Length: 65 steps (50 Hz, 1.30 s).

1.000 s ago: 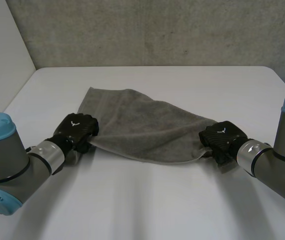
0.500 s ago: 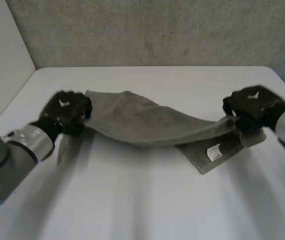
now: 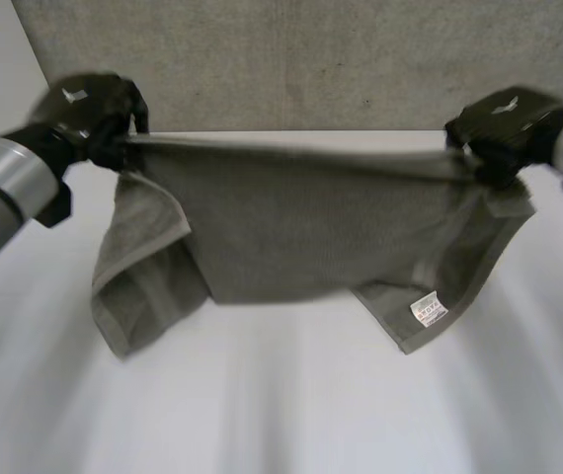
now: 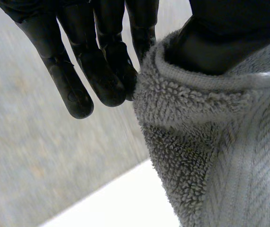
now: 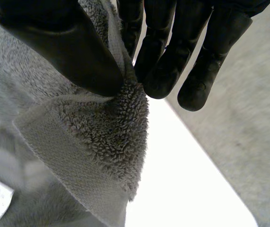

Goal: Fold the towel.

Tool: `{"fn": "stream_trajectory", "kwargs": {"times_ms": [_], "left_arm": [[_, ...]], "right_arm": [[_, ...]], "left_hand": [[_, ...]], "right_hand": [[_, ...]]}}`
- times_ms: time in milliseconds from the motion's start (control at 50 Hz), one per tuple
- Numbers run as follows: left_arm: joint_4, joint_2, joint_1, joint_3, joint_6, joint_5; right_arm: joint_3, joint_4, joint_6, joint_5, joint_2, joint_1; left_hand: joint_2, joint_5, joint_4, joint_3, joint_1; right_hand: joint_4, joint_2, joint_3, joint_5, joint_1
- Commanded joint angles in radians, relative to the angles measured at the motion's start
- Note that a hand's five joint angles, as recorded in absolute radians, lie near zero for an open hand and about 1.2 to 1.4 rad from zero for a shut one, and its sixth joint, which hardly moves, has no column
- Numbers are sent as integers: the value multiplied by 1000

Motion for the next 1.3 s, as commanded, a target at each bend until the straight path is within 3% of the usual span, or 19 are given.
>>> {"fn": "stream_trajectory", "kwargs": {"times_ms": [20, 80, 180, 220, 300, 380, 480, 580, 620, 680, 720, 880, 1060, 1100, 1140, 1300], "left_arm": [[-17, -281, -21, 213, 68, -13], [-38, -344, -36, 366, 97, -19], [-29, -333, -64, 592, 79, -73], [8, -277, -71, 709, 39, -140], [104, -212, -67, 734, -10, -176], [228, -152, -64, 656, -81, -174], [241, -141, -58, 464, -90, -160], [244, -143, -48, 217, -73, -48], [250, -144, -41, 49, -33, 40], [255, -149, -38, -31, 5, 70], [275, -164, -36, -152, 110, 96], [347, -278, -16, -263, 352, 70], [402, -336, -13, -254, 375, 9], [439, -342, -13, -254, 375, -13], [450, -342, -13, -254, 375, -22], [457, -342, -11, -255, 373, -54]], "right_arm": [[-168, -166, -76, 168, 236, 107], [-208, -237, -76, 190, 247, 117], [-331, -542, -12, 231, 172, 124], [-334, -602, 27, 227, 134, 124], [-323, -681, 85, 224, 81, 120], [-245, -670, 102, 204, 47, 113], [-70, -598, 104, 135, 18, 108], [174, -584, 101, 43, -17, 97], [340, -595, 90, 1, -43, 61], [418, -604, 88, -19, -57, 42], [552, -630, 88, -54, -71, 21], [784, -786, 87, -80, -74, -4], [806, -825, 104, -65, -75, -25], [813, -827, 104, -68, -78, -31], [813, -827, 104, -65, -83, -31], [800, -830, 125, -59, -94, -88]], "left_hand": [[65, 104, 35, 60, 132], [65, 104, 35, 60, 132], [65, 104, 35, 60, 132], [65, 104, 35, 60, 132], [65, 104, 35, 60, 132], [65, 104, 35, 60, 132], [65, 104, 35, 60, 132], [65, 104, 35, 60, 132], [65, 104, 35, 60, 132], [65, 104, 35, 60, 132], [65, 104, 35, 60, 132], [65, 104, 35, 60, 132], [65, 104, 35, 60, 132], [-341, -301, -371, -345, -273], [-465, -425, -495, -470, -397], [-640, -600, -669, -644, -572]], "right_hand": [[62, 106, 66, 61, 56], [62, 106, 66, 61, 56], [62, 106, 66, 61, 56], [62, 106, 66, 61, 56], [62, 106, 66, 61, 56], [62, 106, 66, 61, 56], [62, 106, 66, 61, 56], [62, 106, 66, 61, 56], [62, 106, 66, 61, 56], [62, 106, 66, 61, 56], [62, 106, 66, 61, 56], [62, 106, 66, 61, 56], [62, 106, 66, 61, 56], [62, 106, 66, 61, 56], [62, 106, 66, 61, 56], [62, 106, 66, 61, 56]]}}
